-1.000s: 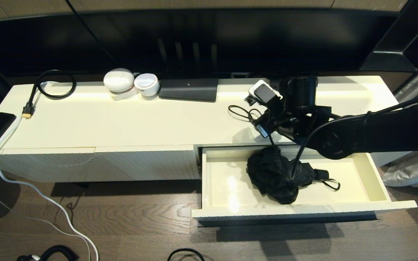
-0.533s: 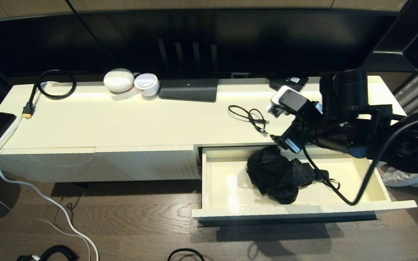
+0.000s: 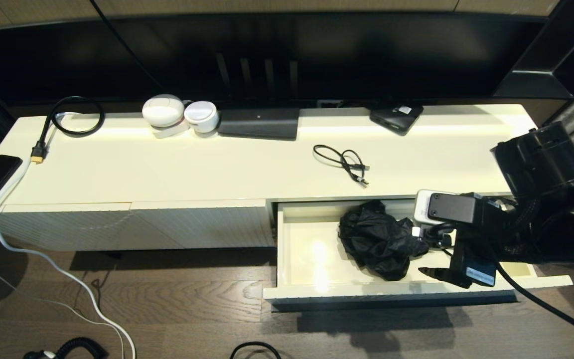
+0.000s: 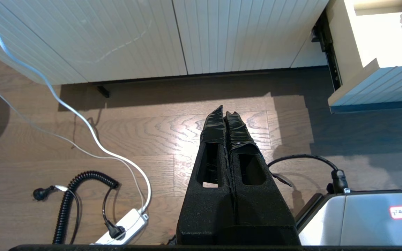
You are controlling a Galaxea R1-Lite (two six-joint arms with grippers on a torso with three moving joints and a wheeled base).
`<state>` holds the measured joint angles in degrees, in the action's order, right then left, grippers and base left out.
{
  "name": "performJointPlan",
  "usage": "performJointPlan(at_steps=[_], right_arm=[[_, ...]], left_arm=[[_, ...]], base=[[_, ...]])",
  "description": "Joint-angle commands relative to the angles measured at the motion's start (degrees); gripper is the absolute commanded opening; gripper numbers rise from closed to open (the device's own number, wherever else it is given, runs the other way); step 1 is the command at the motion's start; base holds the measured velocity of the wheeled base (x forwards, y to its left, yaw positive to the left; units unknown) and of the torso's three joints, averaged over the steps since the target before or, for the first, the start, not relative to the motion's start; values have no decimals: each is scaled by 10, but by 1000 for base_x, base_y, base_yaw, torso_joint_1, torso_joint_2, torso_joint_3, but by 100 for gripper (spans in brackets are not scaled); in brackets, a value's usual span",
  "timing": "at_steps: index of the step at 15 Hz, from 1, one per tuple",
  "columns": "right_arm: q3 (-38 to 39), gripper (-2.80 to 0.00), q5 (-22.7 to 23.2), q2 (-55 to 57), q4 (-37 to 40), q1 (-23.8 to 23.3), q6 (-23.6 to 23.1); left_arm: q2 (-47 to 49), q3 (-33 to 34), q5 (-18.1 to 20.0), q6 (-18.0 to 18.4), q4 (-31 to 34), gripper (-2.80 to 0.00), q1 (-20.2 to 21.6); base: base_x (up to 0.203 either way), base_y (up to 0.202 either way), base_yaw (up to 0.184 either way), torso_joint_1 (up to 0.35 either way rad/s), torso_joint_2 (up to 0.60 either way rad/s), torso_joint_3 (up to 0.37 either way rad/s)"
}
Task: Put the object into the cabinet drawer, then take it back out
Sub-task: Take the umbrella out of the drawer and put it on the table
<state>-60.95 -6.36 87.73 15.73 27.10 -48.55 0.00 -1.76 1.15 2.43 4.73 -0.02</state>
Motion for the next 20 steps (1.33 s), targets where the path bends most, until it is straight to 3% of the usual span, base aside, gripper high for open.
performJointPlan(at_steps=[1,8,14,20], right_arm=[[17,0,16,-8,2,-14,-54],[-1,0,57,93,-25,-84,-262],[-41,0,72,150,-32,-104,-311],[-43,0,78,175,-36,-104,-319]], left_arm=[[0,0,0,0,0,-280,0],[0,0,0,0,0,-280,0],[0,0,0,0,0,-280,-1],[0,0,0,0,0,-280,0]], base=[[0,0,0,0,0,0],[0,0,0,0,0,0],[0,0,0,0,0,0],[0,0,0,0,0,0]])
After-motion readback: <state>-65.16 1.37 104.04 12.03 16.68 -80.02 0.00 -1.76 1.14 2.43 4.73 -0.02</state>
